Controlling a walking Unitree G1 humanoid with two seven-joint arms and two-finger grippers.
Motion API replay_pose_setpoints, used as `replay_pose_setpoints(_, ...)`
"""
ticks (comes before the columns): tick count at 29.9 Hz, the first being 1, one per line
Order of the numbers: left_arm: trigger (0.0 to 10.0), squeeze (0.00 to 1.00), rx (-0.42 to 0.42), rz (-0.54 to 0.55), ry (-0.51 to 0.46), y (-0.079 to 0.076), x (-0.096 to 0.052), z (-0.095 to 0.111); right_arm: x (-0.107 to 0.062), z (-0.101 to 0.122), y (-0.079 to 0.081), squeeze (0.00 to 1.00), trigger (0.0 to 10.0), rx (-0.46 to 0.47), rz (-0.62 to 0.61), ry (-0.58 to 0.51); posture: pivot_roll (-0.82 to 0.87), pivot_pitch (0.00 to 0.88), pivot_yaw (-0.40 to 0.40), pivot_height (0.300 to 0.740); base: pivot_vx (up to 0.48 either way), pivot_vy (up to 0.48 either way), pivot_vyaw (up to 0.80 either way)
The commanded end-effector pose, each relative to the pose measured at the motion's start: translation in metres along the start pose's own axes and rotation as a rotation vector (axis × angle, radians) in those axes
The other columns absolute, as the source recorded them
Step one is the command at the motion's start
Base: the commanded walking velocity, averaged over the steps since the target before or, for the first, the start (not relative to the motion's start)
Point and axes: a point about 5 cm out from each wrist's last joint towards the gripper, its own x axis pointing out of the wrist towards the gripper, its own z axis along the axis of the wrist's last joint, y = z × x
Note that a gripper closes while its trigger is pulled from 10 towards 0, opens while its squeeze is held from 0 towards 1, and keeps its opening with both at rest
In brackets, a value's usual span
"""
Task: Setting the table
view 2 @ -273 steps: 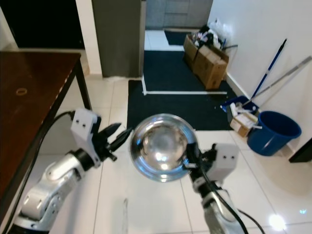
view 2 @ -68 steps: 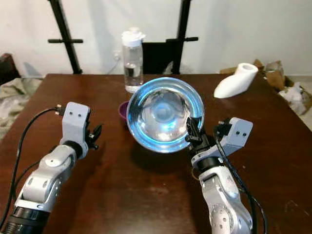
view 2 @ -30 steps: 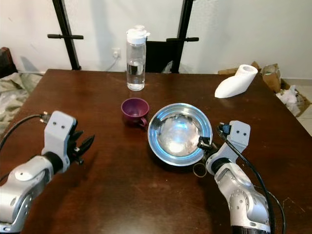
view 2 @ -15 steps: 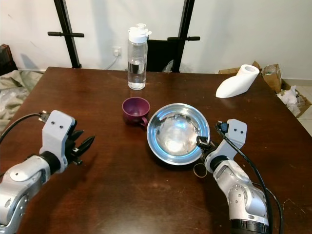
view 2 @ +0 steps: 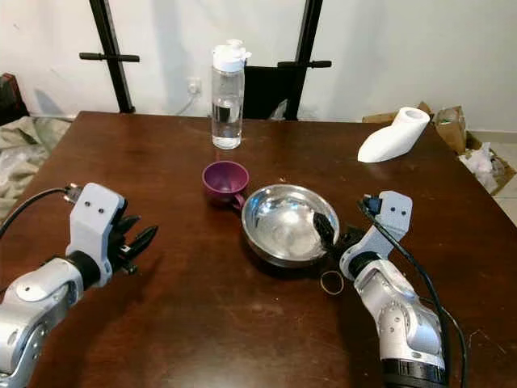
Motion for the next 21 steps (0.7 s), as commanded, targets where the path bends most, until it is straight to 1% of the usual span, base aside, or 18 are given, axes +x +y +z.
replay_pose_setpoints(1, 10.0, 0.00, -0.011, -0.020, 0.013, -0.005, 0.001, -0.005, -0.009, 0.020, 0.002, 0.00, 10.0, -0.001, 0.030, -0.117, 0.07, 0.143, 0.058, 0.740, 0.000, 0.000, 0.00)
replay_pose_setpoints(5, 10.0, 0.00, -0.012, -0.022, 0.012, -0.005, 0.001, -0.005, -0.013, 0.027, 0.005, 0.00, 10.0, -0.023, 0.042, -0.159, 0.06, 0.142, 0.063, 0.740, 0.000, 0.000, 0.00)
replay_pose_setpoints(6, 10.0, 0.00, -0.010, -0.020, 0.001, -0.007, 0.002, -0.005, -0.020, 0.041, 0.013, 0.00, 10.0, -0.146, 0.045, -0.245, 0.06, 0.143, 0.074, 0.740, 0.000, 0.000, 0.00)
replay_pose_setpoints(7, 10.0, 0.00, -0.010, -0.020, 0.001, -0.007, 0.002, -0.005, -0.020, 0.041, 0.013, 0.00, 10.0, -0.146, 0.045, -0.245, 0.06, 0.143, 0.074, 0.740, 0.000, 0.000, 0.00)
replay_pose_setpoints(8, 10.0, 0.00, -0.006, -0.019, -0.010, -0.010, 0.003, -0.004, -0.024, 0.047, 0.020, 0.00, 10.0, -0.203, 0.048, -0.287, 0.06, 0.141, 0.078, 0.740, 0.000, 0.000, 0.00)
replay_pose_setpoints(9, 10.0, 0.00, -0.003, -0.019, -0.018, -0.012, 0.004, -0.004, -0.026, 0.051, 0.025, 0.00, 10.0, -0.236, 0.050, -0.317, 0.06, 0.141, 0.078, 0.740, 0.000, 0.000, 0.00)
replay_pose_setpoints(10, 10.0, 0.00, 0.000, -0.017, -0.029, -0.014, 0.004, -0.003, -0.028, 0.053, 0.030, 0.00, 10.0, -0.245, 0.049, -0.339, 0.06, 0.141, 0.078, 0.740, 0.000, 0.000, 0.00)
replay_pose_setpoints(12, 10.0, 0.00, 0.023, -0.007, -0.064, -0.020, 0.005, 0.002, -0.032, 0.044, 0.045, 0.00, 10.0, -0.272, 0.063, -0.342, 0.06, 0.135, 0.082, 0.740, 0.000, 0.000, 0.00)
replay_pose_setpoints(13, 10.0, 0.00, 0.023, -0.007, -0.064, -0.020, 0.005, 0.002, -0.032, 0.044, 0.045, 0.00, 10.0, -0.272, 0.063, -0.342, 0.06, 0.135, 0.082, 0.740, 0.000, 0.000, 0.00)
replay_pose_setpoints(14, 10.0, 0.00, 0.025, 0.006, -0.083, -0.021, 0.006, 0.005, -0.033, 0.037, 0.051, 0.00, 10.0, -0.276, 0.065, -0.336, 0.06, 0.135, 0.082, 0.740, 0.000, 0.000, 0.00)
replay_pose_setpoints(16, 10.0, 0.00, 0.020, 0.034, -0.109, -0.022, 0.006, 0.009, -0.036, 0.025, 0.058, 0.00, 10.0, -0.278, 0.057, -0.323, 0.06, 0.134, 0.084, 0.740, 0.000, 0.000, 0.00)
replay_pose_setpoints(19, 10.0, 0.00, 0.028, 0.086, -0.133, -0.017, 0.003, 0.012, -0.041, 0.007, 0.066, 0.00, 10.0, -0.273, 0.032, -0.300, 0.06, 0.133, 0.084, 0.740, 0.000, 0.000, 0.00)
replay_pose_setpoints(21, 10.0, 0.00, 0.026, 0.091, -0.132, -0.015, 0.002, 0.012, -0.041, 0.006, 0.066, 0.00, 10.0, -0.273, 0.027, -0.298, 0.06, 0.133, 0.084, 0.740, 0.000, 0.000, 0.00)
